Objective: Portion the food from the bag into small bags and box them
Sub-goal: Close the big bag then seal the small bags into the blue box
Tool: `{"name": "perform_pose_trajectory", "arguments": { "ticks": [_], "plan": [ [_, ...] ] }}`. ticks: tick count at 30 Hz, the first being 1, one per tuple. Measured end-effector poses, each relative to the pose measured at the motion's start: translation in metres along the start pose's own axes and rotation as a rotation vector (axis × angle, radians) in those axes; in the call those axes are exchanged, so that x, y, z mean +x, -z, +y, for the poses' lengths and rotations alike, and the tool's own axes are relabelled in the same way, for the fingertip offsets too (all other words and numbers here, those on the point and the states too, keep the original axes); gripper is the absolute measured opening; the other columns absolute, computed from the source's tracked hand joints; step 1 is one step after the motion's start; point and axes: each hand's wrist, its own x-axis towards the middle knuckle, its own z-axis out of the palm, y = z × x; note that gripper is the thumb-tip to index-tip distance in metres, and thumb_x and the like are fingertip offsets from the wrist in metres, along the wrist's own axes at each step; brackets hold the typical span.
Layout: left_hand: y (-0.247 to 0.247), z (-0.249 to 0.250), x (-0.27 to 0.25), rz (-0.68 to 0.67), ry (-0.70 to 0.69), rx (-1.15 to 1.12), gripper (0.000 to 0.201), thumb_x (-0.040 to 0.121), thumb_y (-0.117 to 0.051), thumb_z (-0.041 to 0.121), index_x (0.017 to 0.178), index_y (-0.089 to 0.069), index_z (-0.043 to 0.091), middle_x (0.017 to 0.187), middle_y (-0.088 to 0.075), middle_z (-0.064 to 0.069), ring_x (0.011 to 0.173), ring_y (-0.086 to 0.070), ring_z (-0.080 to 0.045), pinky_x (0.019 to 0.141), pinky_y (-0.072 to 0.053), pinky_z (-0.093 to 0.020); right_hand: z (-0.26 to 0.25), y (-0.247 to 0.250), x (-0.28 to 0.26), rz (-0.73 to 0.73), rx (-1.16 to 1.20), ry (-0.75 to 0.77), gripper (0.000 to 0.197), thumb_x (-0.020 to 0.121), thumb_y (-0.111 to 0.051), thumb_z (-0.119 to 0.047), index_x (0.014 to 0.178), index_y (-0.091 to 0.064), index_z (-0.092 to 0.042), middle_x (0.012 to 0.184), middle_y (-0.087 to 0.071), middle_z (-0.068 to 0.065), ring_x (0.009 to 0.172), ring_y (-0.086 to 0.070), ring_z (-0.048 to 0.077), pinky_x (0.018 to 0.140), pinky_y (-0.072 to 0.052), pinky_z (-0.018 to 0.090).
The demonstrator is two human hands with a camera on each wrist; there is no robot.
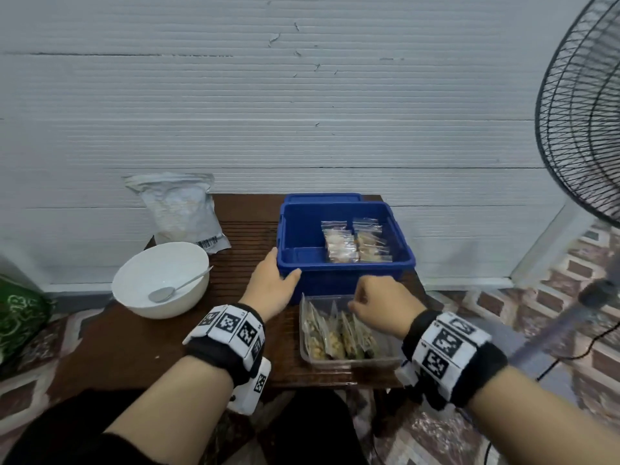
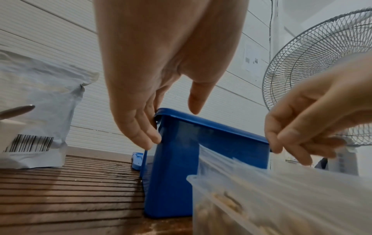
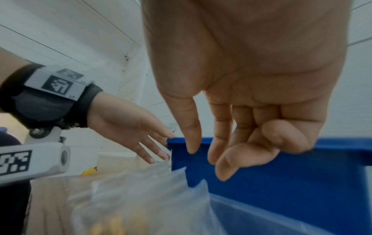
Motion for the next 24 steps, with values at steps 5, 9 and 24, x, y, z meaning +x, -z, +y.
{"name": "perform_pose_trajectory", "arguments": {
  "ticks": [5, 9, 24],
  "plan": [
    [-0.007, -0.003, -0.012, -0.003, -0.007, 0.024, 0.053, 0.094, -0.057, 0.021, 0.142, -0.034, 0.019, 0.132, -0.05, 0.005, 0.112, -0.057, -0.019, 0.09, -0.041, -0.023, 0.012, -0.027, -0.021, 0.037, 0.122, -0.116, 0.027, 0.093, -0.052, -0.034, 0.102, -0.058, -0.009, 0.101, -0.062, 0.008, 0.093, -0.059, 0.025, 0.074, -0.044, 0.029],
    [-0.013, -0.012, -0.014, -0.032, 0.031, 0.038, 0.073, 0.091, -0.059, 0.032, 0.151, -0.019, 0.024, 0.145, -0.041, -0.002, 0.121, -0.052, -0.023, 0.105, -0.042, -0.041, 0.015, -0.047, -0.026, 0.108, 0.172, -0.165, 0.025, 0.087, -0.052, -0.034, 0.092, -0.064, -0.012, 0.094, -0.067, 0.005, 0.095, -0.062, 0.025, 0.071, -0.042, 0.026],
    [-0.007, 0.008, -0.034, 0.207, -0.212, 0.098, 0.02, 0.091, -0.064, 0.023, 0.111, -0.065, 0.022, 0.111, -0.056, 0.005, 0.107, -0.052, -0.012, 0.092, -0.041, -0.015, 0.02, -0.025, -0.028, 0.516, 0.118, -0.029, 0.014, 0.09, -0.049, -0.009, 0.096, -0.061, -0.012, 0.091, -0.06, 0.01, 0.089, -0.056, 0.031, 0.081, -0.046, 0.042]
  ]
}}
